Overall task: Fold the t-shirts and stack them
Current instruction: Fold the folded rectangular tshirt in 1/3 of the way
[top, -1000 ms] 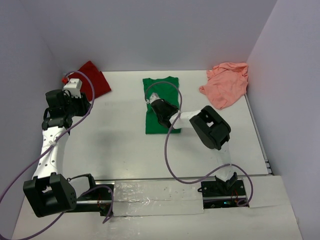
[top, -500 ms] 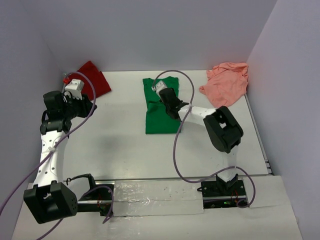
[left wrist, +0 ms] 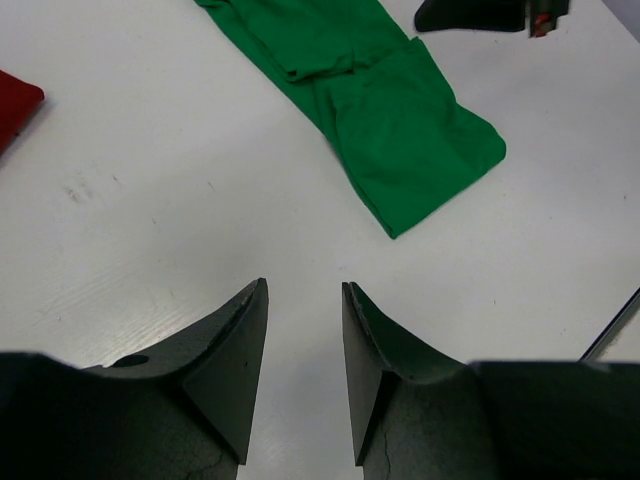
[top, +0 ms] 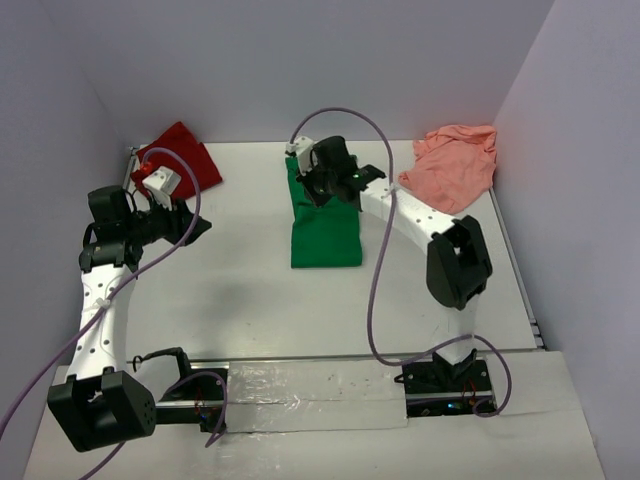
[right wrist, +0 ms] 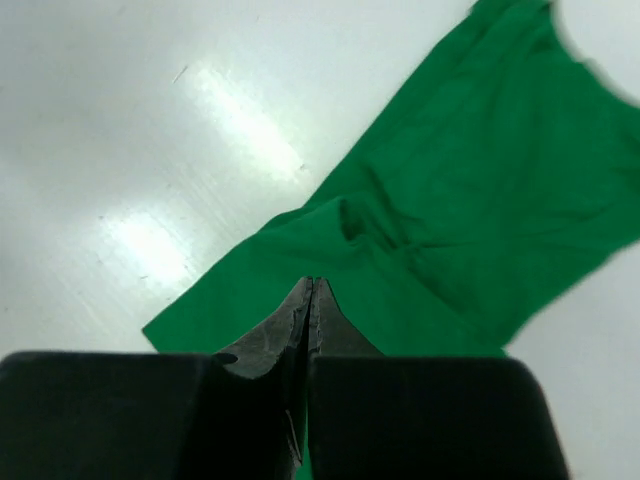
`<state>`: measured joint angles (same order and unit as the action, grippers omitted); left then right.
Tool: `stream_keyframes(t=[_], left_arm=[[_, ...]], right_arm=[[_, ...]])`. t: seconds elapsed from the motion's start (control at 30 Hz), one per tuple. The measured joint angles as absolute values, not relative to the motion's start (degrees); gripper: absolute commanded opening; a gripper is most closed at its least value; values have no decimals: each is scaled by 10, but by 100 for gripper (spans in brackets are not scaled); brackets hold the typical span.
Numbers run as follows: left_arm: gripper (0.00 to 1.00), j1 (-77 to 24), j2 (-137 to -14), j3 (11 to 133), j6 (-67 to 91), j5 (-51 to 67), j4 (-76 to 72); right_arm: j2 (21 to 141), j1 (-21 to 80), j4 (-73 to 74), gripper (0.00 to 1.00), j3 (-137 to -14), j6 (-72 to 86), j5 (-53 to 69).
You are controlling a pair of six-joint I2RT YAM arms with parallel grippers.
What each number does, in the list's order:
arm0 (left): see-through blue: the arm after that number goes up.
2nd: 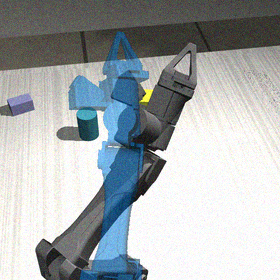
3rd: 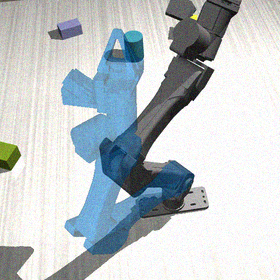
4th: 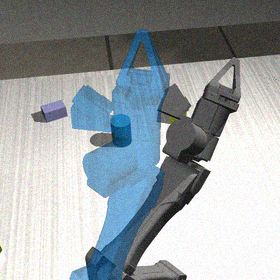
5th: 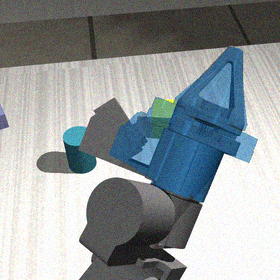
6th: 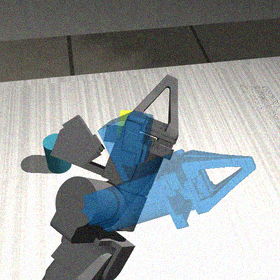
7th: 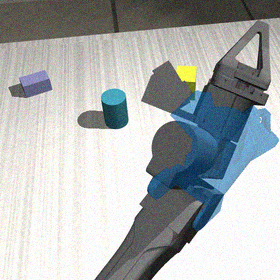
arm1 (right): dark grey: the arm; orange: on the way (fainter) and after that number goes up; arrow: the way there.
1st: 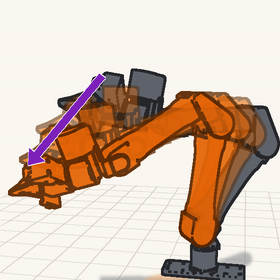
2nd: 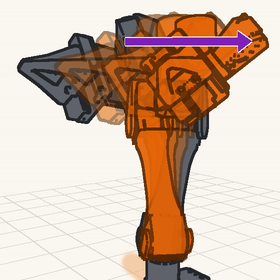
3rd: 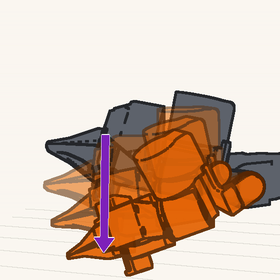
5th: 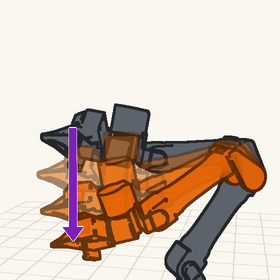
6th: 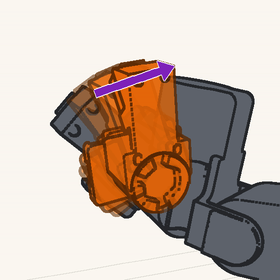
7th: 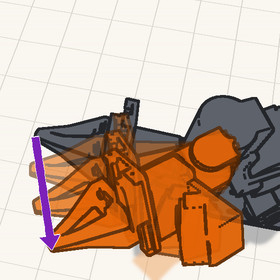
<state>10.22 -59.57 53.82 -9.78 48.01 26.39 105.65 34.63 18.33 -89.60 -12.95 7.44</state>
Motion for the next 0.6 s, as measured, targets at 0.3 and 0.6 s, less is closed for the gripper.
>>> stream_keyframes(t=[0.3,0.6], left_arm=[[45,102,-594,538,-108,491,270],[45,102,-594,538,-111,492,270]], right_arm=[[1270,345,392,0,-1102,-80,114],[1286,345,470,0,-1105,-69,91]])
